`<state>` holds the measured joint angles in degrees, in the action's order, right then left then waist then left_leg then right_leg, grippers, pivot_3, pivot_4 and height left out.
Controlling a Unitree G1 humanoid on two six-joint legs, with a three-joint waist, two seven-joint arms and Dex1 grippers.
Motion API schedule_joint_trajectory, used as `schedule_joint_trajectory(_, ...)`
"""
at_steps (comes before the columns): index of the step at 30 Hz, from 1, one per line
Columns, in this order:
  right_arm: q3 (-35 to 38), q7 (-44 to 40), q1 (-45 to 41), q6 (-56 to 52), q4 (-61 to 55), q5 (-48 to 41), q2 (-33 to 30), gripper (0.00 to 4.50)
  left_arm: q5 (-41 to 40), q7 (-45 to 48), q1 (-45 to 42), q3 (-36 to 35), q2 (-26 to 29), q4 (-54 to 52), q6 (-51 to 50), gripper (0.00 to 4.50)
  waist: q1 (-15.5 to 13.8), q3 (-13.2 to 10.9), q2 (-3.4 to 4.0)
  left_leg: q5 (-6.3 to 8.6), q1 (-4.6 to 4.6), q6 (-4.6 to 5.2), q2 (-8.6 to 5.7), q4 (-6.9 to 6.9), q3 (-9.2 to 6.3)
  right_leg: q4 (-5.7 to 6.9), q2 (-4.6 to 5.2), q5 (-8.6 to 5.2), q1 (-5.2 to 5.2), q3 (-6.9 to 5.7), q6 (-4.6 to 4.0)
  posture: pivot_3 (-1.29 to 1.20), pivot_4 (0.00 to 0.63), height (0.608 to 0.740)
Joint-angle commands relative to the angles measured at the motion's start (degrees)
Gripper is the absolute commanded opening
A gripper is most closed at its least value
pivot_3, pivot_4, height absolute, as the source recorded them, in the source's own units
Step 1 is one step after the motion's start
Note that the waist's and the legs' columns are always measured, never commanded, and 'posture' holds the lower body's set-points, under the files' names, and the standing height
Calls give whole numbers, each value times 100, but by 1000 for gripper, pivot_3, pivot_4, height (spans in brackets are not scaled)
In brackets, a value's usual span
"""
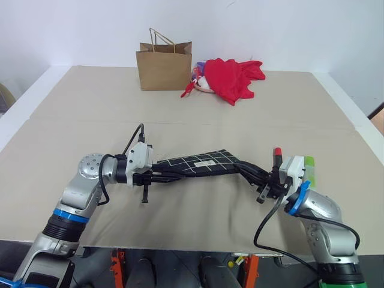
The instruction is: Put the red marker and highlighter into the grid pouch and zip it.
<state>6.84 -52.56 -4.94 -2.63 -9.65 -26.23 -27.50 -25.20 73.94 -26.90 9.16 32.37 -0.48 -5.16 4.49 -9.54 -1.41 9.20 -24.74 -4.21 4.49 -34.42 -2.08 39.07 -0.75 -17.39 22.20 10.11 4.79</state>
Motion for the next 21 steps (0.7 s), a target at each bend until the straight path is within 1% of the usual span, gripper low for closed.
schedule_joint_trajectory(1,-203,-163,-180,4,-244,43,-124,91,-17,111,49,-112,32,-187,182,0,6,0,1,0,1,0,0,0,0,0,0,0,-1,0,0,0,150,740)
schedule_joint_trajectory(5,-589,-212,-457,-538,-751,-150,-211,91,93,165,28,-59,-33,-88,365,0,7,-2,4,0,2,0,1,0,0,1,-1,2,0,0,-2,0,150,740)
schedule_joint_trajectory(9,-1157,-137,-1036,-1399,-1214,-322,-151,91,264,214,-68,43,-174,111,617,0,4,-2,4,-1,1,-1,1,-1,0,1,-1,2,1,0,-1,0,150,740)
schedule_joint_trajectory(11,-1413,-90,-1298,-1667,-1179,-282,-42,91,295,213,-134,85,-255,176,659,0,-2,-2,4,-1,0,-1,0,-1,-2,0,-1,1,0,-1,0,0,150,740)
schedule_joint_trajectory(15,-1694,14,-1574,-2051,-1038,-139,27,91,342,215,-220,107,-375,234,727,0,-5,-2,3,-1,-3,-1,0,-1,-3,0,-1,1,2,-1,0,0,150,740)
schedule_joint_trajectory(17,-1828,55,-1627,-2010,-865,106,24,91,349,191,-240,97,-401,223,739,0,-5,-2,4,0,-5,-1,0,-1,-3,0,0,1,3,-1,-2,0,150,740)
schedule_joint_trajectory(21,-1884,127,-1582,-2005,-765,271,41,91,362,129,-196,36,-414,165,723,0,-5,-2,4,0,-11,0,0,0,-9,0,-1,1,9,-8,-3,0,150,740)
